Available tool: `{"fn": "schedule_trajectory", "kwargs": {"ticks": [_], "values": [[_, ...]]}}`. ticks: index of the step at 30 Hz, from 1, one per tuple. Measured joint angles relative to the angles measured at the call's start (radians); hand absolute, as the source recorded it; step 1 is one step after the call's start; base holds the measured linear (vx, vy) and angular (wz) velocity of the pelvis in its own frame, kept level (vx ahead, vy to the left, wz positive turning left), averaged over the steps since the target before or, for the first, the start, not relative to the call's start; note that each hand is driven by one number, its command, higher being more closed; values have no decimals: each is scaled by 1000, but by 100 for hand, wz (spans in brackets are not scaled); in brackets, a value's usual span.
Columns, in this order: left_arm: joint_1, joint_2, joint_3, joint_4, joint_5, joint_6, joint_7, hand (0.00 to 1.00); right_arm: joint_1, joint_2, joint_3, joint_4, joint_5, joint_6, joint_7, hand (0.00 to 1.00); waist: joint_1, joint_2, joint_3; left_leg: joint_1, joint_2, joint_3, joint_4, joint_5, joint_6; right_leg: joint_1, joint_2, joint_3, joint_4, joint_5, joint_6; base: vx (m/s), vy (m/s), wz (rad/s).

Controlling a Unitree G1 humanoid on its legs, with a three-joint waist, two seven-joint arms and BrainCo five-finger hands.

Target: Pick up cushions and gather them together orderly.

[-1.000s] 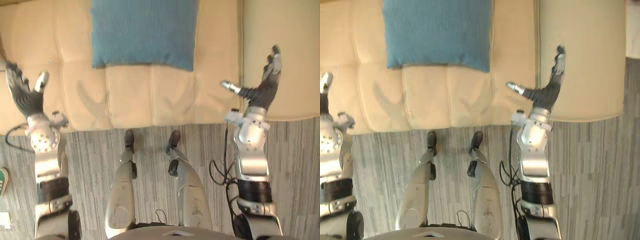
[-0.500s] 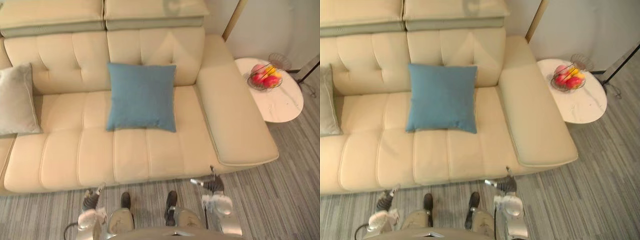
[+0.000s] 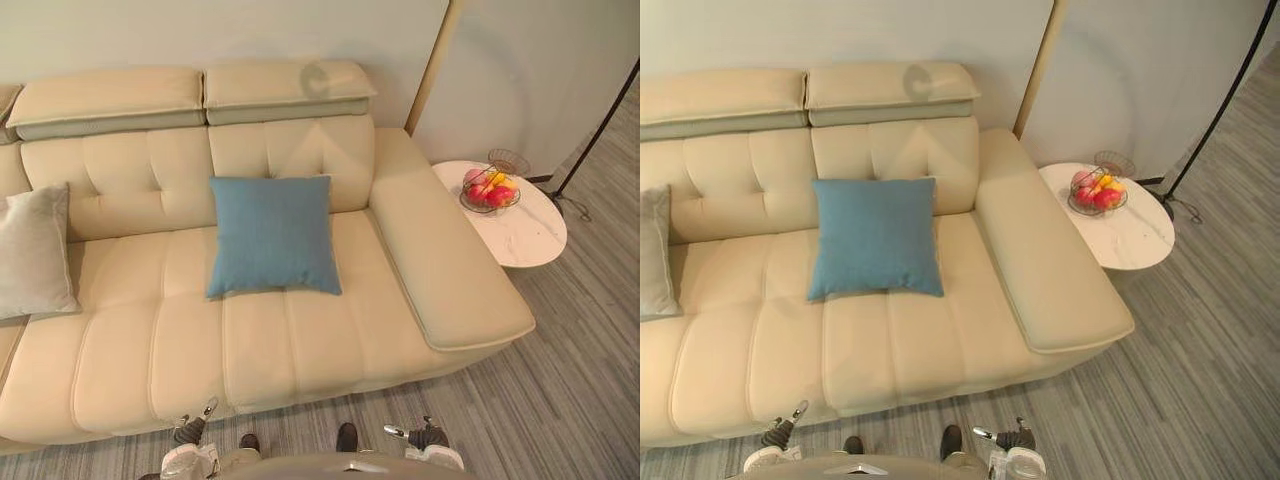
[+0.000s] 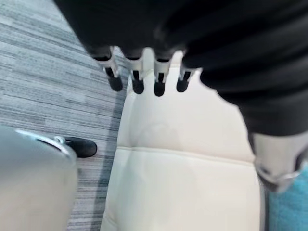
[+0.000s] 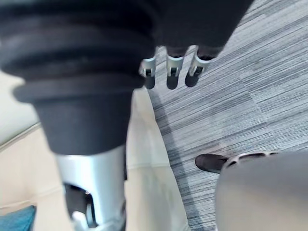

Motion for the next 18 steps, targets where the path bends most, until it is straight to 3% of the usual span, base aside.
{"fn": "schedule_trajectory", "kwargs": {"ticks": [3,5,6,7,8,10,11,12,13,14,15,18], "values": [[-7,23,-6,6,2,3,1,0,-65,-2,15,12,-1,4,-1,0,5,-7,21,-15,-1,76,28,-16,-2,-80,5,84,74,7,2,-77,36,-84],[-37,35,0,5,-2,8,1,0,-91,-3,47,12,-5,8,-1,0,-1,-26,41,-76,-11,84,87,-20,39,-145,-3,131,93,49,65,-148,46,-63],[-51,29,5,-3,-2,10,1,0,-120,-16,62,11,-12,11,-1,0,15,-3,50,-120,27,89,92,-14,53,-172,-1,142,105,54,104,-131,36,-26],[-67,26,2,-9,-3,10,2,0,-130,-15,62,11,-18,16,-1,0,7,4,70,-137,35,74,107,-5,50,-244,-20,85,399,-117,24,-122,11,16],[-66,34,2,-12,-3,9,3,0,-115,-7,63,29,-18,17,-1,0,9,7,75,-130,33,46,108,14,52,-234,-68,56,666,-257,45,-64,-22,48],[-48,38,2,-16,-3,10,4,0,-89,7,65,32,-18,17,-1,0,18,-4,71,-134,33,26,123,24,42,-157,-106,61,757,-308,76,-76,-119,43],[-39,40,2,-19,-3,10,6,0,-90,12,73,32,-18,17,-1,0,26,-13,67,-148,32,16,136,31,39,-110,-121,71,748,-326,94,-175,-252,34],[-36,35,0,-24,-3,10,7,0,-98,13,91,27,-18,17,-2,0,42,-34,56,-203,43,6,182,40,25,-32,-109,89,611,-380,115,-188,-233,21],[-37,32,0,-29,-5,11,8,0,-106,13,92,24,-18,15,-4,0,48,-40,53,-222,49,4,193,45,19,-17,-99,84,558,-398,109,-268,-278,1],[-39,31,-8,-40,-5,11,8,0,-124,10,92,18,-18,13,-10,0,66,-27,58,-249,72,1,186,68,-1,8,-68,59,454,-418,85,-294,-233,-4],[-49,22,-21,-33,-5,11,10,0,-136,4,91,16,-18,8,-23,0,65,8,81,-261,97,-20,165,107,-16,47,-28,32,368,-424,41,-319,-229,8],[-40,3,-73,-31,-5,11,9,0,-84,-15,88,21,-17,18,-28,0,49,65,97,-223,127,-39,68,178,-16,67,13,-36,377,-410,20,-361,-168,57]]}}
